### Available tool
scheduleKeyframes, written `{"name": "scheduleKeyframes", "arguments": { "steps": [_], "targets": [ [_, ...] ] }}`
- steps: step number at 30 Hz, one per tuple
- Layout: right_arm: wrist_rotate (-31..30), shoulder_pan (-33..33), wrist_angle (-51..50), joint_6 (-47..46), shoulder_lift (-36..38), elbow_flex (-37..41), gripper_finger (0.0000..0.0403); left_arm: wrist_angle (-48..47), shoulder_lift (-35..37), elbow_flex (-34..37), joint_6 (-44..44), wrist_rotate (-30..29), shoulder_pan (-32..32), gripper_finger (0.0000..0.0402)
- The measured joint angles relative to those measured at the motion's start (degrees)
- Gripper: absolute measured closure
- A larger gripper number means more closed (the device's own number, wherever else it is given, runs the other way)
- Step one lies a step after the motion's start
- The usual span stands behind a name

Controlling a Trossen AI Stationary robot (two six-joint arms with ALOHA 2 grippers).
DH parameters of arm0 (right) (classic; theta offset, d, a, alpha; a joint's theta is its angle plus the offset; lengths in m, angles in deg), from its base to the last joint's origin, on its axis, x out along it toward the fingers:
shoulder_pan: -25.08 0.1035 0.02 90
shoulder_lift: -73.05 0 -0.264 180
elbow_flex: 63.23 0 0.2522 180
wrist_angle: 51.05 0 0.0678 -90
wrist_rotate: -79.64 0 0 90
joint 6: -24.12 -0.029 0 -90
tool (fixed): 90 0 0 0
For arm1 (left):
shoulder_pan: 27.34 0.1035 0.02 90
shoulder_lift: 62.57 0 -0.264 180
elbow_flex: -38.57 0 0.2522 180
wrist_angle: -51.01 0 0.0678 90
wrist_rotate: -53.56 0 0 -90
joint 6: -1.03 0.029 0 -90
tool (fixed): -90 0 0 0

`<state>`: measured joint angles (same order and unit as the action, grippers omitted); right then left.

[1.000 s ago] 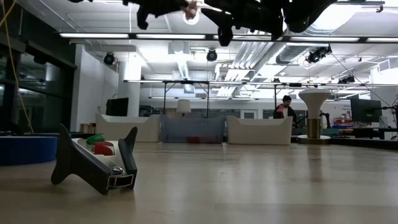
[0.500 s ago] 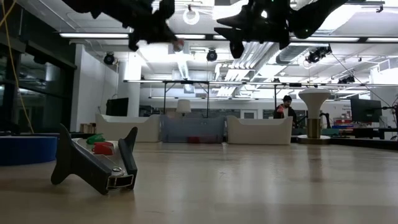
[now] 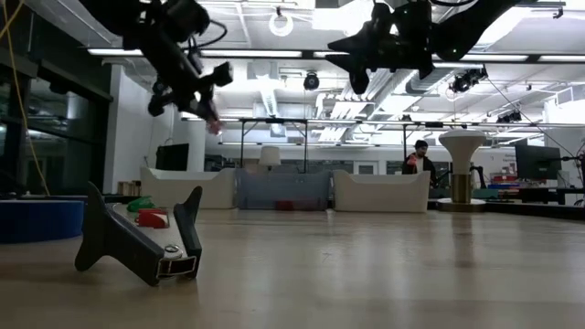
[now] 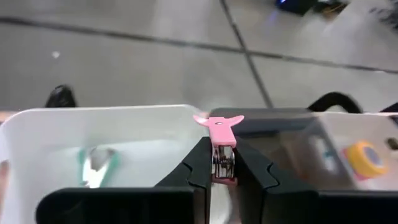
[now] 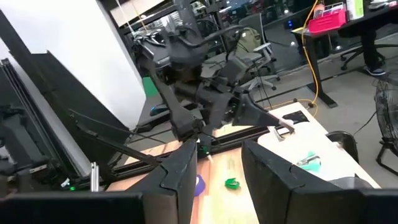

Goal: Pick and place Stapler, Stapler remover, tape
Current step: Put the pink staple remover into the left white bin

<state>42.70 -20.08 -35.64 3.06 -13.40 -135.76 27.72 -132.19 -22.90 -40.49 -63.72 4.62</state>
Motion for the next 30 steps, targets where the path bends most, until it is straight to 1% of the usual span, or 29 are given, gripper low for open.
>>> {"name": "scheduleKeyframes", "arguments": {
  "steps": [4,7,13,19,24,30],
  "targets": [
    [-2.07,0.04,-0.90,0.56,0.00,0.00,0.0284,-4.29,-0.43,0.00,-0.62,4.64,5.70,0.0368],
    [-4.72,0.05,-1.21,0.48,0.00,0.00,0.0284,-5.79,-2.03,0.00,-0.21,11.09,10.15,0.0368],
    [-10.05,0.19,-1.80,0.54,0.00,0.00,0.0284,-4.38,-8.86,0.00,4.25,25.58,17.35,0.0368],
    [-13.55,0.19,-3.11,0.54,0.00,0.00,0.0284,-0.55,-14.87,0.02,5.31,35.98,22.95,0.0363],
    [-15.46,0.21,-4.94,0.54,0.00,0.00,0.0284,0.92,-16.71,-0.07,5.56,41.31,25.62,0.0361],
    [-17.18,0.21,-6.43,0.54,0.00,0.02,0.0284,0.57,-16.79,-0.04,6.59,43.93,26.21,0.0360]
  ]
}}
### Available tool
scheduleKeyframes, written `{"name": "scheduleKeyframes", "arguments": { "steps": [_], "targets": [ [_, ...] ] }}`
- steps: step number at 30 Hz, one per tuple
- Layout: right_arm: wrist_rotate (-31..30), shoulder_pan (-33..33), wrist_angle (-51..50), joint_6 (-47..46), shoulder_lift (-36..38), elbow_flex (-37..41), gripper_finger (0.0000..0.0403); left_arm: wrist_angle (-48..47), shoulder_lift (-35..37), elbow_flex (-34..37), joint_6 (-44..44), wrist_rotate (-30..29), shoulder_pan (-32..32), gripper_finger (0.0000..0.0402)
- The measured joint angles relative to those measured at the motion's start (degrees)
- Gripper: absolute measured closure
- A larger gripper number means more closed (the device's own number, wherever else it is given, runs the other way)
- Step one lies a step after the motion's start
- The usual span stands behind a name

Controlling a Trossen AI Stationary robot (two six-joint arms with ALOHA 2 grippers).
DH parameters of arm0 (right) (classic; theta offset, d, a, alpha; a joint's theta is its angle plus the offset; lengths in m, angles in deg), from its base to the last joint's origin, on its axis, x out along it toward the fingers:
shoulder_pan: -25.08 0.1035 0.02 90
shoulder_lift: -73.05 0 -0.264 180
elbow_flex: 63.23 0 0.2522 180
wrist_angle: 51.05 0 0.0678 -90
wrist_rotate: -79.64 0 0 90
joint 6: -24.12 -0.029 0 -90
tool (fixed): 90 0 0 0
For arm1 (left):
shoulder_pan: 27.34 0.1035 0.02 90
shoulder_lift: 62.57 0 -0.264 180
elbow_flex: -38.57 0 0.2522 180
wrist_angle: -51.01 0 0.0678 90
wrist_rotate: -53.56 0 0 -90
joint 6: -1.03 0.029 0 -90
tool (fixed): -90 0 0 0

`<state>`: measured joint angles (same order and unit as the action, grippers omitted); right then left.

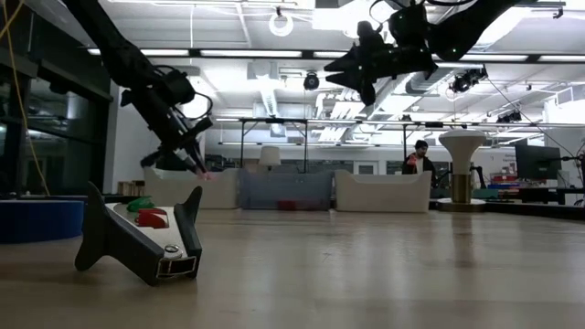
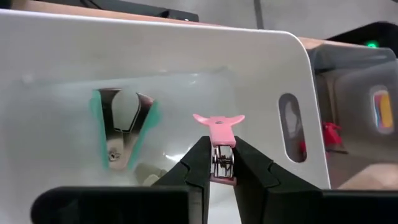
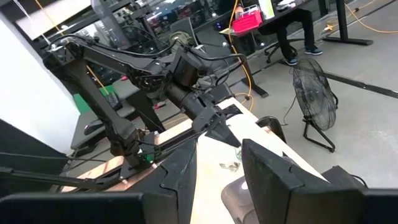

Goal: Pick and place Stapler, Stapler remover, tape
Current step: Put the pink staple remover into the left white bin, then put the yellow stapler into the black transparent bin

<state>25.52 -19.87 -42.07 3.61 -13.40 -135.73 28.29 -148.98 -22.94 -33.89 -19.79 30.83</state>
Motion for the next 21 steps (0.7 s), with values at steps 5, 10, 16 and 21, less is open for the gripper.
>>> {"name": "scheduleKeyframes", "arguments": {
  "steps": [5,10,16,21],
  "targets": [
    [0.00,0.00,-0.08,0.14,0.00,0.00,0.0284,0.00,0.00,0.00,0.19,1.01,-0.04,0.0340],
    [-0.19,0.00,-0.08,0.11,0.00,0.00,0.0284,-0.48,0.00,-0.30,0.27,3.86,0.00,0.0296],
    [0.13,0.00,-0.09,0.17,0.00,0.00,0.0284,-3.45,0.00,-4.89,2.47,5.72,-0.07,0.0272],
    [2.18,0.00,-0.08,0.42,0.00,0.00,0.0284,-10.39,0.00,-11.33,6.52,5.17,-0.07,0.0271]
  ]
}}
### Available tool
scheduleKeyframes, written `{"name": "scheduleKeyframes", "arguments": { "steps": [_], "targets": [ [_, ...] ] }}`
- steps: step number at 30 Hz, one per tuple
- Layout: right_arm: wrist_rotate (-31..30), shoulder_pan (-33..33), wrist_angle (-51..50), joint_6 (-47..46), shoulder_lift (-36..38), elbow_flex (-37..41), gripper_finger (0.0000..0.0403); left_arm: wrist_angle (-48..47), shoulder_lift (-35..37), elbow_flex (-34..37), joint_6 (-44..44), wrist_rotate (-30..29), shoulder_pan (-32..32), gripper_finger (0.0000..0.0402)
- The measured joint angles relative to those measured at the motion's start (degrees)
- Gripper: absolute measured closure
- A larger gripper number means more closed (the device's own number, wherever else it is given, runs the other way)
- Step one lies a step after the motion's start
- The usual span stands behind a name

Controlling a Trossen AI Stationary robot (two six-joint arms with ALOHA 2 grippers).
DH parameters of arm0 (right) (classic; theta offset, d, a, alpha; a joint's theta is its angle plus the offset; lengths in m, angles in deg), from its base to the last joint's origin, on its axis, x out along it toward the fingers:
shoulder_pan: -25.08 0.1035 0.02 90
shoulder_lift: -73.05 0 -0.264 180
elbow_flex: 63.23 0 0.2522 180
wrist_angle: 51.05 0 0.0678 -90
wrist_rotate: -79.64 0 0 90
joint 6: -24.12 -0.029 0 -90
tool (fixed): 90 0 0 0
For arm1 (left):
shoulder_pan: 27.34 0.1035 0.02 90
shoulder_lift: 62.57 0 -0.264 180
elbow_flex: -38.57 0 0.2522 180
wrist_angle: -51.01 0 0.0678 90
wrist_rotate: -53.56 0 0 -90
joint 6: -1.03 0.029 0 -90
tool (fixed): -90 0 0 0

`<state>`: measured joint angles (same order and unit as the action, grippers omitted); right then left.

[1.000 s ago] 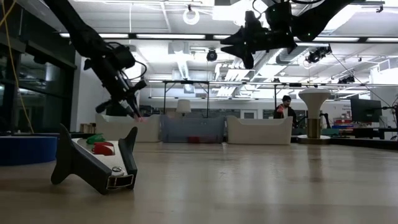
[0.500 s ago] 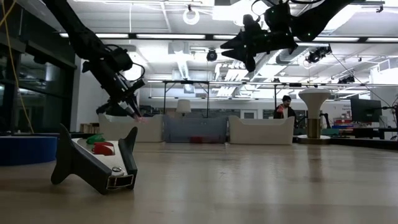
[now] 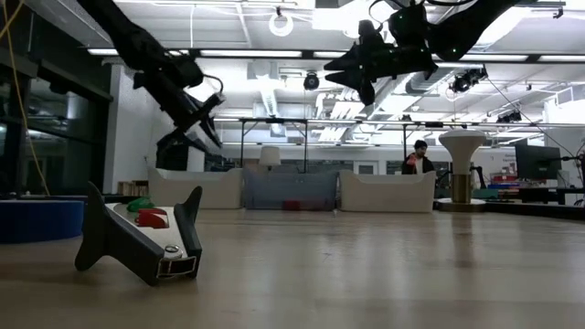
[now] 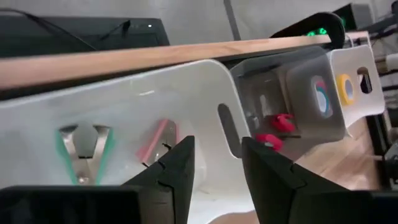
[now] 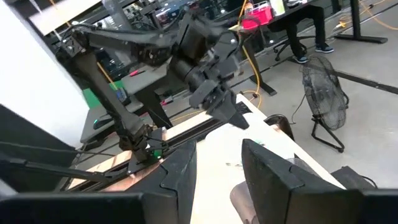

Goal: Pick and place Stapler, Stapler remover, tape
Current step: Put the yellow stapler into the black transparent bin

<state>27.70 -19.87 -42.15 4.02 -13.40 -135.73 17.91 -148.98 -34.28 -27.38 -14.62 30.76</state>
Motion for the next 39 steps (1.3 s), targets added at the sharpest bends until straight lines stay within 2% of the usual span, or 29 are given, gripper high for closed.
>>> {"name": "scheduleKeyframes", "arguments": {
  "steps": [9,12,21,31,39],
  "targets": [
    [5.99,0.93,-1.68,0.62,0.43,0.00,0.0284,-9.76,0.64,-10.07,5.60,1.29,0.00,0.0271],
    [5.15,2.16,-5.78,3.78,2.25,0.00,0.0284,-10.18,3.32,-10.37,5.63,0.08,-0.38,0.0270],
    [-0.27,5.01,-20.86,12.78,10.02,0.01,0.0284,-15.79,14.25,-10.43,5.46,-9.34,-5.04,0.0270],
    [-3.10,8.90,-39.30,20.28,15.20,0.02,0.0284,-22.86,23.33,-10.41,0.36,-21.91,-16.66,0.0270],
    [-12.20,16.64,-55.72,26.31,17.06,0.00,0.0284,-28.22,24.88,-10.39,-4.92,-31.47,-29.54,0.0270]
  ]
}}
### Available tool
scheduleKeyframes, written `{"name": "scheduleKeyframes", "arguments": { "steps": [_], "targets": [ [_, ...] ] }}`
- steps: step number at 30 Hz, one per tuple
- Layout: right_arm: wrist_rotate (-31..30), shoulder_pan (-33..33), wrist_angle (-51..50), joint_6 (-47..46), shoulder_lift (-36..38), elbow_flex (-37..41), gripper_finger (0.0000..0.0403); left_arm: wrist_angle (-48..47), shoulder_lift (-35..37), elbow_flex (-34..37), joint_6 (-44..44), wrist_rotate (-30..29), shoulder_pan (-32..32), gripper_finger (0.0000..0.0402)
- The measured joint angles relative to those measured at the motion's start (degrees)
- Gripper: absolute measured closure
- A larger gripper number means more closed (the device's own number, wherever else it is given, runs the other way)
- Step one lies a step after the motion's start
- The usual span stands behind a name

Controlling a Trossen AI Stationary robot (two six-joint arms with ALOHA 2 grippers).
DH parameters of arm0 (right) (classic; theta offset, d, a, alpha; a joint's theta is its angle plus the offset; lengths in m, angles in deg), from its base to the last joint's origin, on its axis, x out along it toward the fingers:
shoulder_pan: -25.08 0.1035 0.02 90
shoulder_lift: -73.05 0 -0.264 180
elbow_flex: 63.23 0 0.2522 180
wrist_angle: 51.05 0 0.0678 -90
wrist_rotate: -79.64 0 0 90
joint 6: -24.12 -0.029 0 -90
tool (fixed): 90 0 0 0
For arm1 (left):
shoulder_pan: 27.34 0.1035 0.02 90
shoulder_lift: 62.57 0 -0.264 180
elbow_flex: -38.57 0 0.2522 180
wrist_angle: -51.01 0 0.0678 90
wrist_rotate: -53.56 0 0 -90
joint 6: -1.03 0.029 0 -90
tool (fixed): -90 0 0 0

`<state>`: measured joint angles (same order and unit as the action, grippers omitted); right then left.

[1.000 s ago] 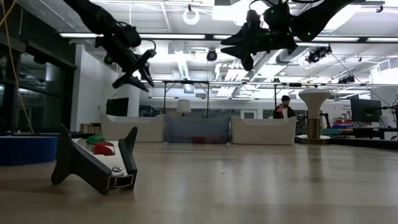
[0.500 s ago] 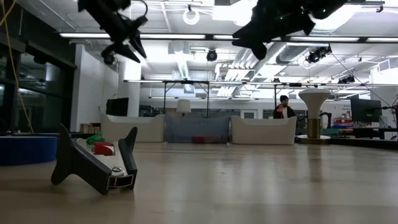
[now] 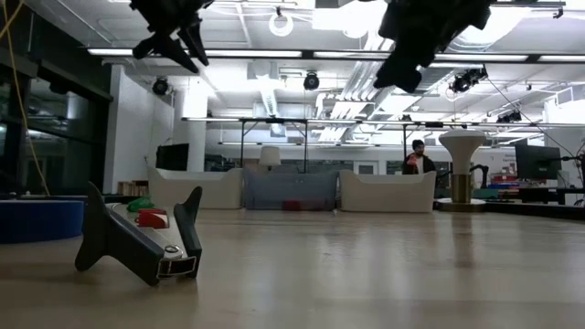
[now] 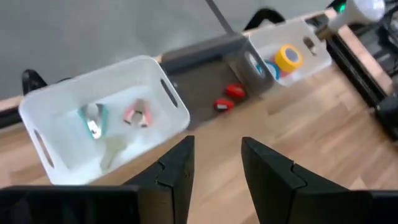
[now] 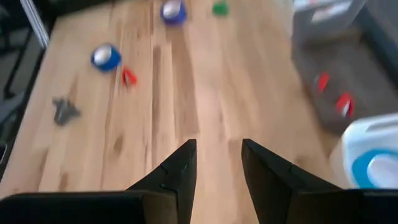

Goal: Pick and place Stapler, Stapler remover, tape
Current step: Put the yellow stapler into the black transparent bin

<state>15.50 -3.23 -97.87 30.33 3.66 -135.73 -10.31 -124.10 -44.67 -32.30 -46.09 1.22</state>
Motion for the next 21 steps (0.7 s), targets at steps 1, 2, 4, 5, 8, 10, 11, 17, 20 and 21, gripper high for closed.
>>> {"name": "scheduleKeyframes", "arguments": {
  "steps": [1,2,4,5,8,10,11,17,20,21],
  "targets": [
    [-1.01,1.13,-1.54,-0.33,0.03,0.02,0.0284,-0.25,0.00,0.00,-0.57,-0.88,-1.60,0.0270],
    [-2.23,2.31,-2.89,-1.07,0.06,0.01,0.0284,-0.52,0.01,0.00,-0.99,-1.76,-3.13,0.0270],
    [-5.11,4.75,-5.51,-2.91,0.10,0.02,0.0284,-1.08,0.03,0.00,-1.46,-3.84,-6.08,0.0270],
    [-6.73,6.11,-6.84,-3.98,0.10,0.01,0.0284,-1.12,0.02,0.00,-1.53,-4.75,-7.58,0.0270],
    [-10.06,10.49,-9.76,-7.24,0.10,0.02,0.0284,-1.10,0.02,0.00,-1.64,-6.78,-11.42,0.0270],
    [-11.51,13.62,-11.31,-8.94,0.10,0.02,0.0284,-1.47,0.02,0.00,-1.30,-7.18,-13.51,0.0270],
    [-12.28,15.19,-12.08,-9.96,0.10,0.02,0.0284,-2.10,0.02,0.00,-1.09,-7.17,-14.39,0.0270],
    [-13.10,23.97,-14.82,-20.23,0.08,0.02,0.0283,-6.97,0.02,0.02,-0.98,-6.99,-19.20,0.0270],
    [-13.02,28.19,-15.53,-26.69,0.05,0.00,0.0273,-9.01,0.02,0.02,-0.95,-7.01,-21.40,0.0270],
    [-13.00,29.69,-16.19,-28.80,-0.06,0.00,0.0266,-9.62,0.02,0.02,-0.92,-7.05,-22.06,0.0270]
  ]
}}
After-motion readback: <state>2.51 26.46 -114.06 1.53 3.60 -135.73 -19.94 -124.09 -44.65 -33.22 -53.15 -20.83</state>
